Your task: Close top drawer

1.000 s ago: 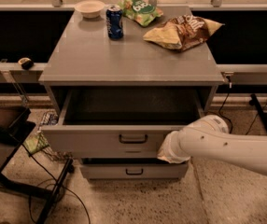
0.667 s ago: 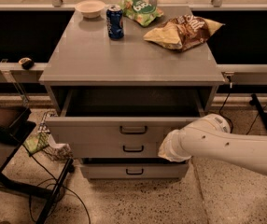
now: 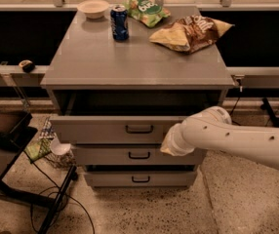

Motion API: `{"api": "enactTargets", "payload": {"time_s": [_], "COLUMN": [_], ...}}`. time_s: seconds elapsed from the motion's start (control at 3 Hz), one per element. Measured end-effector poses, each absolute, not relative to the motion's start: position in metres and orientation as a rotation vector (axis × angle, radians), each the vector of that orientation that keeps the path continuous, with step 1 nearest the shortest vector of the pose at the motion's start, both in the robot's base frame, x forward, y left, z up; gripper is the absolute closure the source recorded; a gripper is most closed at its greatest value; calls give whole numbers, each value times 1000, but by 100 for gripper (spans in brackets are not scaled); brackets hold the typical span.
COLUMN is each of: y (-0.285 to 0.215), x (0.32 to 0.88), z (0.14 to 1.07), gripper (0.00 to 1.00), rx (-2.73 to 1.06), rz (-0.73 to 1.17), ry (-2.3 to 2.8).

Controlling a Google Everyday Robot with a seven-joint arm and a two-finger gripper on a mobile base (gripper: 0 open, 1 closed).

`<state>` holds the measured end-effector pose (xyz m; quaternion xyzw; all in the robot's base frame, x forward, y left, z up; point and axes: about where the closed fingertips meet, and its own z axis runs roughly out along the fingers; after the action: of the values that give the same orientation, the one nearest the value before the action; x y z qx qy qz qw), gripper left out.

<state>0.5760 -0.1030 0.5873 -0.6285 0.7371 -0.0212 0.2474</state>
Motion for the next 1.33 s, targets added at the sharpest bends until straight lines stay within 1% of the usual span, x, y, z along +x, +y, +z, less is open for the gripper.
{"api": "enactTargets", "payload": {"time_s": [0.33,1.33], "y": [-103,-103], "x": [576,576], "z": [587,587], "gripper": [75,5], "rx": [-1713,-1714], "rz": [-58,-58], "ry": [2010,2010]}}
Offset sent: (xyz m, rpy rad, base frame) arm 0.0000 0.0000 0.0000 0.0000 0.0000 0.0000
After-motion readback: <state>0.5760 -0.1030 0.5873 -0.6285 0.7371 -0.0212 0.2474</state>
